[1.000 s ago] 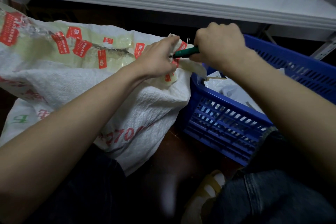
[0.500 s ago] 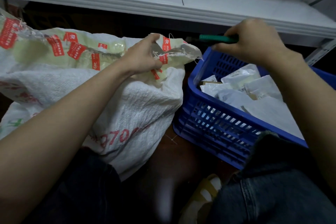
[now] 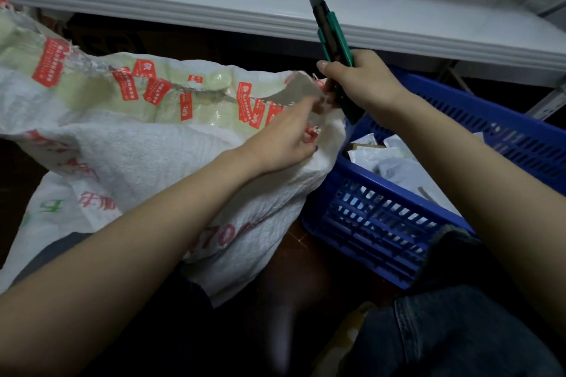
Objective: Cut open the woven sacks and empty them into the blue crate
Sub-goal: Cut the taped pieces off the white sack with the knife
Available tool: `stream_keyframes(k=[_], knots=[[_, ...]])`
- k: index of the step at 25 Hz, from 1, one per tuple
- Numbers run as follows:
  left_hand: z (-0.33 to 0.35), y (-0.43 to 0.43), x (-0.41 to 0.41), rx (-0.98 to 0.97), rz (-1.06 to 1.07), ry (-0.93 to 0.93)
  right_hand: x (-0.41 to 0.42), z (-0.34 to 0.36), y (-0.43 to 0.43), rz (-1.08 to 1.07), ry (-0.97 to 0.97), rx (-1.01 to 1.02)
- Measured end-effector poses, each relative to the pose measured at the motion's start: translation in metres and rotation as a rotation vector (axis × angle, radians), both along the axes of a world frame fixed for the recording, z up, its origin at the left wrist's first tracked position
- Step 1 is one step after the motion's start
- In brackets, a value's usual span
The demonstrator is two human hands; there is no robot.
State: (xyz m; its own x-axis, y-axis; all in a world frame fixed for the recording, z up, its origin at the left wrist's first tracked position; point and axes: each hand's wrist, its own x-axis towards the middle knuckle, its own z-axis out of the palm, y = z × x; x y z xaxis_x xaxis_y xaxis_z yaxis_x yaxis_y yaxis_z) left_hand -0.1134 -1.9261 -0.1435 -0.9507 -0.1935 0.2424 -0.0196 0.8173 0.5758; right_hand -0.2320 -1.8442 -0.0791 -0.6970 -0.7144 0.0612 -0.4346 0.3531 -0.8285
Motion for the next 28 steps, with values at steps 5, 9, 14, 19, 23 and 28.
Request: stream_keyframes(k=[5,9,14,19,23,28], knots=[[0.017,-0.022,0.036,-0.185,0.011,0.041,0.012,-0.007,-0.033,0.093,0.005,0.091],[0.025,-0.068,0.060,-0.322,0.418,0.063,0.027,-0.014,-0.058,0.139,0.167,0.237],[0.020,-0.095,0.075,-0.315,0.556,-0.089,0.041,-0.022,-0.087,0.174,0.005,0.251],[0.017,-0.103,0.078,-0.331,0.553,-0.219,0.049,-0.028,-0.090,0.095,-0.173,0.348],[0.016,-0.098,0.073,-0.304,0.452,-0.269,0.045,-0.036,-0.090,-0.011,-0.360,0.063],[0.020,-0.092,0.059,-0.162,0.398,-0.156,0.035,-0.030,-0.073,0.071,-0.363,0.002]])
